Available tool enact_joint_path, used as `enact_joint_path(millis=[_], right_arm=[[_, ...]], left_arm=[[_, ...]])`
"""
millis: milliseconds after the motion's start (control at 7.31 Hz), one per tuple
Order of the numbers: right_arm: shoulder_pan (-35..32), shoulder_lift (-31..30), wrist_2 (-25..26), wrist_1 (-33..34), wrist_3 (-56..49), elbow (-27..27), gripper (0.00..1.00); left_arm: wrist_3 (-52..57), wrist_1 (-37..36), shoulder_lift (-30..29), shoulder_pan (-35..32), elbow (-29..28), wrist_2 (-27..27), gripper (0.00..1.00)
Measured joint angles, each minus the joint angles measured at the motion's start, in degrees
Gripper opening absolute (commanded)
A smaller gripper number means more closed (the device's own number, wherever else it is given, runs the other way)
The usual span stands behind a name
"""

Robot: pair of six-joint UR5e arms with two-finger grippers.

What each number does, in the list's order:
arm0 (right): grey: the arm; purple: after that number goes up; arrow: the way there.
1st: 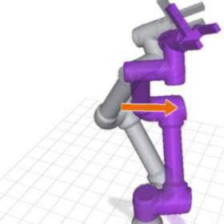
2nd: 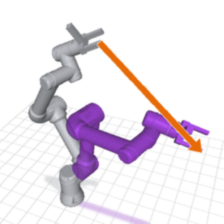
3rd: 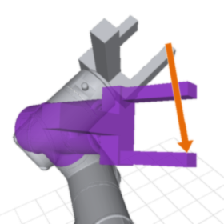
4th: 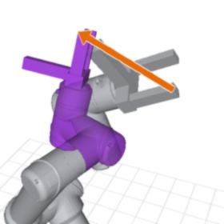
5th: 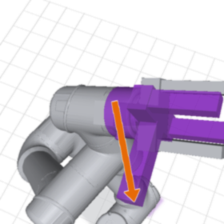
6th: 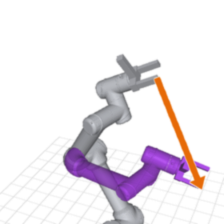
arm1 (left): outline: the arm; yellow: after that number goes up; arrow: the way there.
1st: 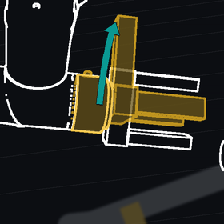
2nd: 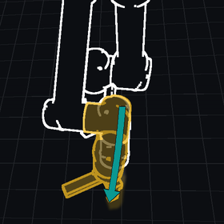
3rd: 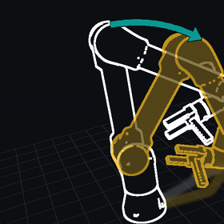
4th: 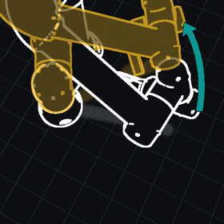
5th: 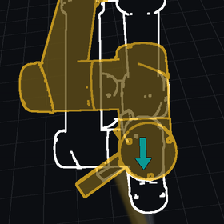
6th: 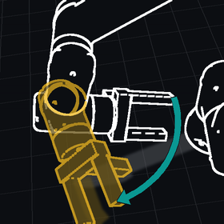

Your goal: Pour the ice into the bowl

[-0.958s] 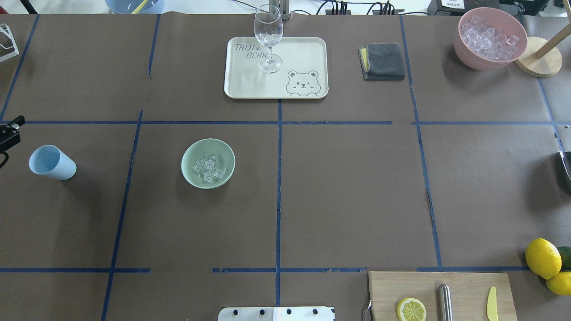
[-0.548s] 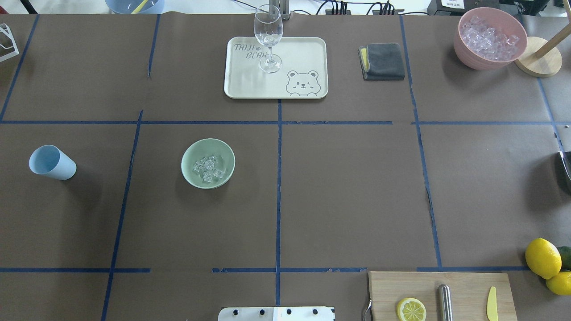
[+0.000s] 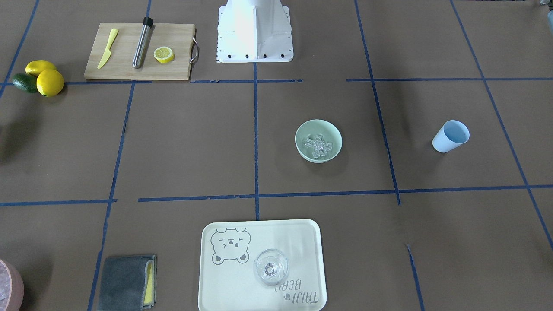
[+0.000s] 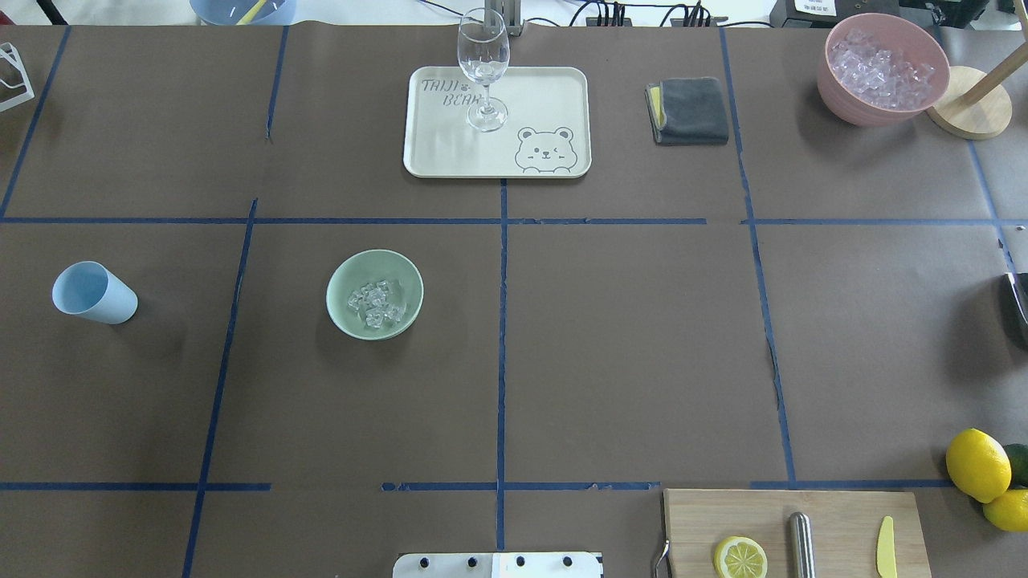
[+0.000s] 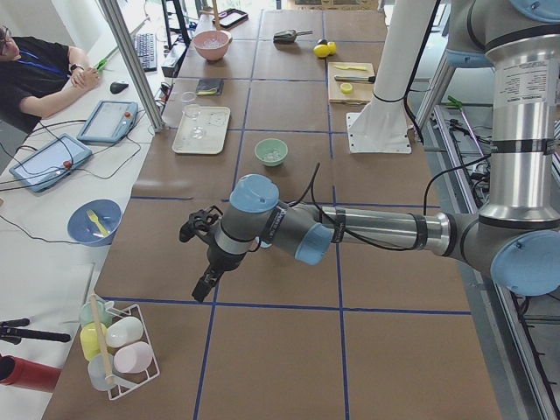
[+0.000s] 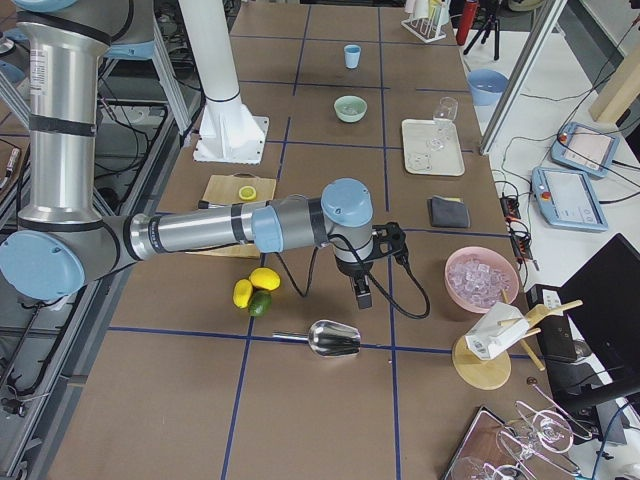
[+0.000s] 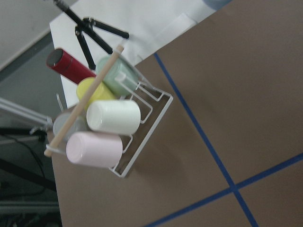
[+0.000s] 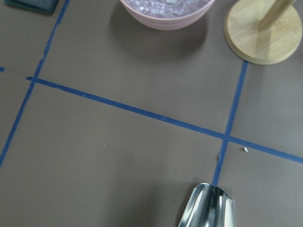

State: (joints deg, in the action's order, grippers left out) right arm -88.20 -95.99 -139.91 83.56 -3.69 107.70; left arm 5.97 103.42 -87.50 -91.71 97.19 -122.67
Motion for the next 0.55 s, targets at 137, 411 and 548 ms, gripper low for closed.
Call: enact_joint_path(millis=[137,411,548], right_arm=[[2.1,0.7,-1.2,-1.9,0.8,0.1,1.0],[7.5,4.6,-1.9,-3.4,8.8,1.0,1.0],[10.7,7.8,-1.7,-3.4,14.9,1.8,1.0]], left_arm=[[-0.1,-7.0,-0.4,-0.5,-1.9,-5.4,1.0],[0.3,-10.9,0.8,-0.8,-4.3,-11.9,1.0],[0.4,-11.4,1.4,-0.9,-3.1,-12.7,1.0]])
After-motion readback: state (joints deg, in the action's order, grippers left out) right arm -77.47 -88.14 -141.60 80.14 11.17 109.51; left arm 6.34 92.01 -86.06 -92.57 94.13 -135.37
